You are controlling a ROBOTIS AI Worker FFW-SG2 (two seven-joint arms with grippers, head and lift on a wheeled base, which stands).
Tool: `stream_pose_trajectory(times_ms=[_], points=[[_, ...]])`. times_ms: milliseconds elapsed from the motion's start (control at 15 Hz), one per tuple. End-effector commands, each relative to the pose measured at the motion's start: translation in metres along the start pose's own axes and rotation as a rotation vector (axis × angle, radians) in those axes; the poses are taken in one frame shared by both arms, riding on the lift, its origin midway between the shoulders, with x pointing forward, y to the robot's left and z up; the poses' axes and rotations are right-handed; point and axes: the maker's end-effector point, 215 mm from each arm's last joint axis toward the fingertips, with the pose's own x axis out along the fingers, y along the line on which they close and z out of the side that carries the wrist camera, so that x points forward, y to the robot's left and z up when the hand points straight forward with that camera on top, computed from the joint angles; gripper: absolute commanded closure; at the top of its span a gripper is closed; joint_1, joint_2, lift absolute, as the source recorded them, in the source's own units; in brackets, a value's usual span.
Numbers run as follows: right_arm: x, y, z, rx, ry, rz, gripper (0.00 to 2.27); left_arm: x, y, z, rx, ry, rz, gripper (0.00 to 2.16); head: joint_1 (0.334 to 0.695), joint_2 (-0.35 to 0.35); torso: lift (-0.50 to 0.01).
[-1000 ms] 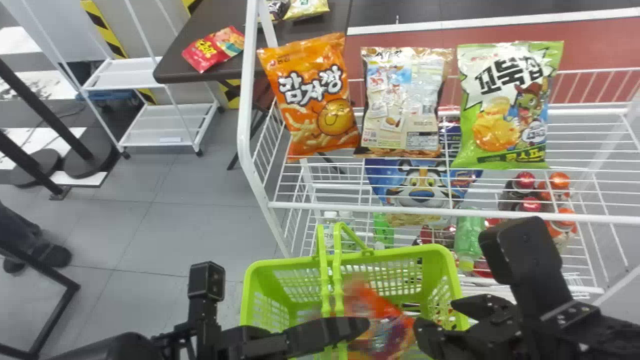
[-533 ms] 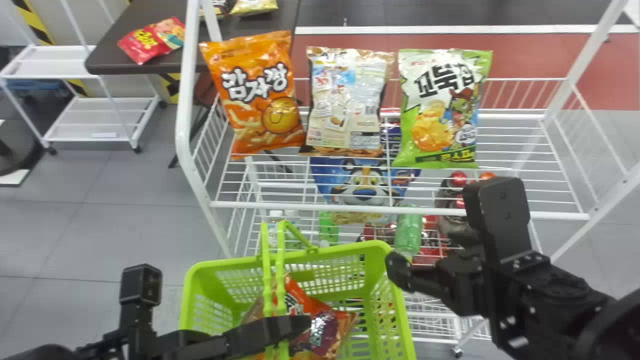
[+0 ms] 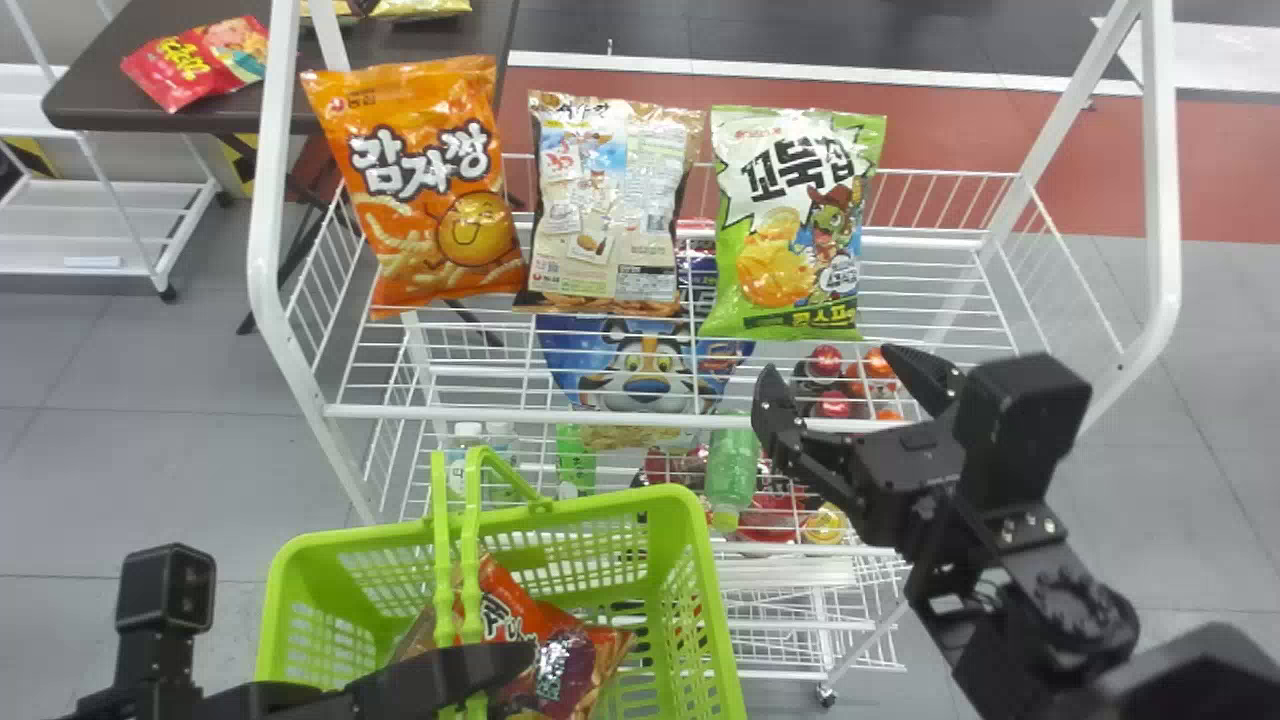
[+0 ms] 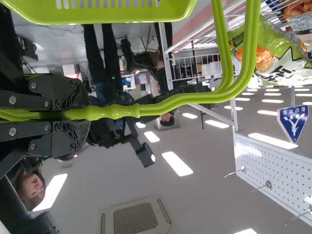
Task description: Hold basket handle with left hand then pick Saewookkang with right hand and place into basket
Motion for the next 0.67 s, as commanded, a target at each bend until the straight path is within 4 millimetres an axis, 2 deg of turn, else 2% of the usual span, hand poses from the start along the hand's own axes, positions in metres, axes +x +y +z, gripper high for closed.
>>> stream_pose_trajectory(times_ms=[0,133,400,600], points=[[-0.014,-0.012,-0.008,0.018,-0.079,-0.016,0.05,-0.001,0.001,-0.007,-0.043,-0.002,0.000,2.15,0.695,-0.080,-0.019],[-0.027,-0.019,-0.026,0.026,-0.070,-0.034,0.05,-0.001,0.002,-0.010,-0.049,-0.003,-0.003,2.15,0.695,-0.107,-0.019],[-0.047,-0.021,-0.054,0.043,-0.041,-0.011,0.05,0.000,0.002,-0.013,-0.055,-0.004,-0.005,2.15,0.695,-0.140,-0.019],[-0.053,-0.030,-0.059,0.045,-0.046,-0.021,0.05,0.000,0.002,-0.014,-0.058,-0.007,-0.005,2.15,0.695,-0.165,-0.019]])
